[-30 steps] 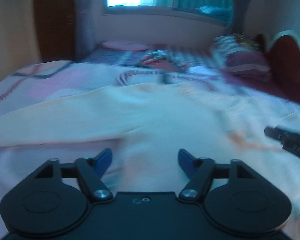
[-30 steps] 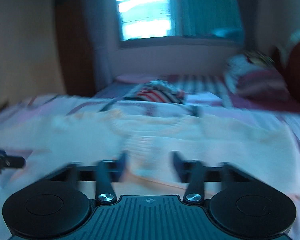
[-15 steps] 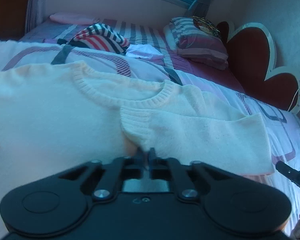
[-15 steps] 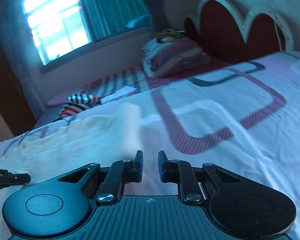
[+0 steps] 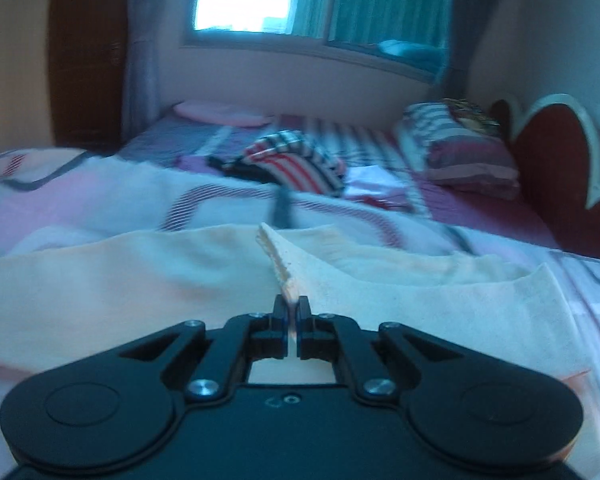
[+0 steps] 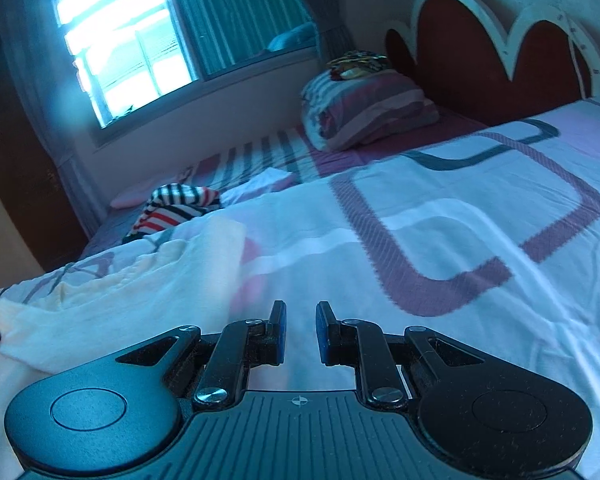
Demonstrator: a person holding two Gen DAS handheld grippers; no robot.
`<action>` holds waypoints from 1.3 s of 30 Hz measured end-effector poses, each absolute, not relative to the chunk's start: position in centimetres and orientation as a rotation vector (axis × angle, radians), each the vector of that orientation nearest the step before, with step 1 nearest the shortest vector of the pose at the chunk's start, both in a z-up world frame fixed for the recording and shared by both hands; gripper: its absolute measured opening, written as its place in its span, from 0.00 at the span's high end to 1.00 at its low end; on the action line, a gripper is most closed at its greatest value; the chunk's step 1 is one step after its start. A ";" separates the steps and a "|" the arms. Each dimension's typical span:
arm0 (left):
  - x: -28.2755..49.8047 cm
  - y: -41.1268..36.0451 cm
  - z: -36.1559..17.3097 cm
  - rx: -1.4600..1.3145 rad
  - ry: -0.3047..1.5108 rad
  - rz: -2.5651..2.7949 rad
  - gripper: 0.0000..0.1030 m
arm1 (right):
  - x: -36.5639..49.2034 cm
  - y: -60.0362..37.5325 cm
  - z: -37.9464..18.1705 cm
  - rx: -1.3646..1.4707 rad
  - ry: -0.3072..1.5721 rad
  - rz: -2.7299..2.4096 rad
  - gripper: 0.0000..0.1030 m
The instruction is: Fold small clothes
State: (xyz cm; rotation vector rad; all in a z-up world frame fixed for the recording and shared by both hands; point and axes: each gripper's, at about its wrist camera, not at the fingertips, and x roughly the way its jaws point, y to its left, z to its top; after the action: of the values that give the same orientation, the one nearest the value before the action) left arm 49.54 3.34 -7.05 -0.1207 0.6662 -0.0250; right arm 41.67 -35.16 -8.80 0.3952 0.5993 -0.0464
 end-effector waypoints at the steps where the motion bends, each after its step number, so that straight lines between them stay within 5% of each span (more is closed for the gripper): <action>1: 49.5 4.0 -7.2 -0.124 0.675 -0.014 0.98 | 41.9 -34.7 -8.7 0.393 0.601 -0.035 0.84; 17: 49.3 5.5 -10.0 -0.096 0.738 0.012 0.97 | 43.9 -28.8 -9.8 0.237 0.669 0.123 0.84; 20: 49.2 5.7 -10.2 -0.078 0.748 0.012 0.87 | 44.2 -28.9 -10.6 0.223 0.689 0.120 0.84; 22: 48.8 6.3 -9.6 -0.073 0.734 0.068 0.49 | 44.1 -29.1 -10.3 0.223 0.681 0.124 0.84; 23: 48.2 6.5 -9.1 -0.054 0.694 0.119 0.41 | 43.8 -29.4 -9.9 0.235 0.658 0.127 0.84; 32: 50.8 -3.0 -9.5 0.139 0.680 -0.118 0.38 | 48.3 -21.7 -9.0 0.222 0.680 0.348 0.83; 37: 50.5 0.8 -10.4 0.113 0.706 -0.055 0.36 | 48.2 -23.2 -10.7 0.094 0.696 0.311 0.84; 38: 50.3 1.9 -10.3 0.103 0.704 -0.030 0.36 | 48.6 -25.9 -10.9 0.159 0.698 0.258 1.00; 39: 50.5 3.0 -10.2 0.091 0.704 -0.005 0.36 | 49.2 -27.9 -11.0 0.206 0.710 0.212 1.00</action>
State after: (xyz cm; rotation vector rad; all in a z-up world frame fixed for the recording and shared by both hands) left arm 50.51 2.95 -10.18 0.0912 0.7043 -0.0050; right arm 49.19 -27.92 -11.03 0.2057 0.7096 0.2122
